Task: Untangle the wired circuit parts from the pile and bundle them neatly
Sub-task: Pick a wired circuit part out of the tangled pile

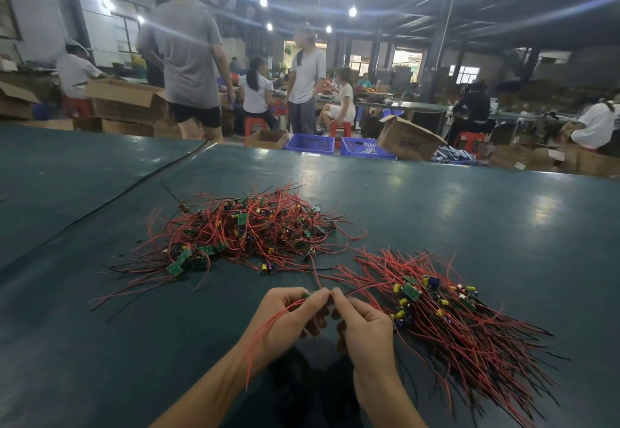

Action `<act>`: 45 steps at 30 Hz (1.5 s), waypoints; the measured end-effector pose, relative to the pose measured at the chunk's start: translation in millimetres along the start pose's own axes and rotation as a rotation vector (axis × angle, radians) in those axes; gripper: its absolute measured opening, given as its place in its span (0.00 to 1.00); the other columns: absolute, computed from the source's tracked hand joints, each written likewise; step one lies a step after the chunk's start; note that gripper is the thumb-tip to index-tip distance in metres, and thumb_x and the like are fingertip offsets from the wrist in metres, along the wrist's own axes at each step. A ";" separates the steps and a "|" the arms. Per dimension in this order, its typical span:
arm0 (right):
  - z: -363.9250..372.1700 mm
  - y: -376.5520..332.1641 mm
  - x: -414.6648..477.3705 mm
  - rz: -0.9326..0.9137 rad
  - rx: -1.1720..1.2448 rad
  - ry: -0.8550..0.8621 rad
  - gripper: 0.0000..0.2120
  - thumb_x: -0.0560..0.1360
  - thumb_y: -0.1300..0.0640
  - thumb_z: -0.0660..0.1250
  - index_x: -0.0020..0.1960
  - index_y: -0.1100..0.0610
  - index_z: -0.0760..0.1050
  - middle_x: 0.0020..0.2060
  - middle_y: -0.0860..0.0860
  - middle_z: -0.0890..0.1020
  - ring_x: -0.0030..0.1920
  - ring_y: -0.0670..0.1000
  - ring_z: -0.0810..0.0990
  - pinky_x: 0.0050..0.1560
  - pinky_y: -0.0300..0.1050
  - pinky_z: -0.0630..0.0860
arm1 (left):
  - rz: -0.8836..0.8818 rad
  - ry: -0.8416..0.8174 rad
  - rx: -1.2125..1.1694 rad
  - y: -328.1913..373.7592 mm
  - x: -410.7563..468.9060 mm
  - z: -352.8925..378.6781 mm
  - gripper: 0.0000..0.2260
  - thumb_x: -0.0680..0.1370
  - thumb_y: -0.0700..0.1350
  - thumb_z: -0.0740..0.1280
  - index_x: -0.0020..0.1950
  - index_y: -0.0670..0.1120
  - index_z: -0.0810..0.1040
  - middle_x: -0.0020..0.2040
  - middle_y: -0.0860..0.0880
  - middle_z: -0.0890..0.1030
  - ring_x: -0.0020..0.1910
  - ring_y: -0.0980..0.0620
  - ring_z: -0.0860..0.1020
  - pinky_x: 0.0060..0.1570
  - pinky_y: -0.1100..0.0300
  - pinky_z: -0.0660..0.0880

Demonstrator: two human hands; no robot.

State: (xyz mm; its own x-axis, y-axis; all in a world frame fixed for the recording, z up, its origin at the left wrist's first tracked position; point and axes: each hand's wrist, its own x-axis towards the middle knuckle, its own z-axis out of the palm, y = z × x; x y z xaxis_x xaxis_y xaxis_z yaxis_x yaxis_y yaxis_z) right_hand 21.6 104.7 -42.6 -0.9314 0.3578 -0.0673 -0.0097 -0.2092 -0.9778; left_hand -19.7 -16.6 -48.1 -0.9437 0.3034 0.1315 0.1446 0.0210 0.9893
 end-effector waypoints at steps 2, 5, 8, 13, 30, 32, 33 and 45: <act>-1.1 -2.5 2.2 0.078 0.087 0.021 0.11 0.75 0.57 0.71 0.35 0.56 0.86 0.35 0.57 0.86 0.37 0.55 0.85 0.38 0.47 0.82 | 0.049 -0.017 0.017 0.0 -0.8 0.1 0.19 0.72 0.61 0.70 0.34 0.46 0.83 0.31 0.46 0.82 0.31 0.53 0.80 0.33 0.65 0.74; -8.7 -7.7 8.3 0.133 0.168 0.110 0.09 0.74 0.56 0.72 0.37 0.56 0.86 0.30 0.53 0.83 0.28 0.50 0.80 0.29 0.43 0.77 | 0.092 -0.025 0.013 4.1 -2.8 1.2 0.17 0.72 0.59 0.68 0.33 0.47 0.83 0.29 0.46 0.81 0.29 0.53 0.79 0.32 0.67 0.72; -21.7 -11.4 17.1 0.142 0.243 0.218 0.09 0.75 0.55 0.71 0.39 0.58 0.86 0.25 0.46 0.73 0.23 0.44 0.66 0.23 0.37 0.65 | 0.103 -0.038 -0.010 8.6 -3.3 -1.1 0.16 0.74 0.54 0.69 0.32 0.44 0.82 0.28 0.46 0.80 0.28 0.54 0.78 0.31 0.67 0.72; -29.6 -10.5 20.8 0.110 0.333 0.282 0.09 0.77 0.54 0.69 0.42 0.58 0.84 0.23 0.47 0.67 0.20 0.44 0.61 0.19 0.35 0.62 | 0.099 -0.031 -0.022 14.4 -4.9 -4.5 0.16 0.73 0.53 0.69 0.31 0.44 0.81 0.27 0.45 0.79 0.27 0.53 0.77 0.31 0.65 0.72; -19.3 -1.3 19.8 0.005 0.280 0.315 0.16 0.79 0.54 0.67 0.35 0.56 0.85 0.22 0.45 0.70 0.20 0.42 0.62 0.20 0.35 0.62 | 0.053 -0.044 -0.005 8.9 -3.7 -1.7 0.19 0.69 0.61 0.69 0.31 0.46 0.82 0.27 0.46 0.79 0.27 0.51 0.76 0.31 0.64 0.71; -22.2 -3.1 20.6 -0.046 0.329 0.297 0.16 0.79 0.54 0.66 0.37 0.57 0.86 0.22 0.45 0.69 0.20 0.42 0.59 0.19 0.35 0.59 | 0.034 -0.026 -0.027 9.0 -4.1 -0.7 0.20 0.71 0.61 0.71 0.32 0.45 0.83 0.29 0.46 0.81 0.28 0.52 0.76 0.31 0.64 0.71; -22.8 -3.9 20.2 -0.078 0.335 0.278 0.16 0.79 0.54 0.66 0.37 0.57 0.86 0.23 0.46 0.69 0.21 0.42 0.59 0.20 0.35 0.58 | 0.013 0.000 -0.055 9.2 -4.2 -0.3 0.21 0.72 0.61 0.72 0.33 0.44 0.83 0.30 0.46 0.81 0.28 0.53 0.76 0.30 0.64 0.72; -16.9 -4.6 9.7 -0.288 0.319 0.117 0.23 0.76 0.42 0.60 0.38 0.58 0.84 0.28 0.50 0.75 0.23 0.44 0.63 0.23 0.35 0.59 | -0.167 0.222 -0.452 12.2 2.8 -6.8 0.17 0.73 0.58 0.64 0.47 0.43 0.78 0.38 0.46 0.84 0.31 0.53 0.79 0.29 0.61 0.73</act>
State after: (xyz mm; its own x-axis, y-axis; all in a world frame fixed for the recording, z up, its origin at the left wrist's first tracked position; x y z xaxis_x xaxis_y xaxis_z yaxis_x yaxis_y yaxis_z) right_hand 18.8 124.5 -42.1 -0.8270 0.5391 0.1593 -0.3917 -0.3494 -0.8511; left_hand -22.6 -22.0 -35.2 -0.9904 0.1206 -0.0682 -0.1092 -0.3759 0.9202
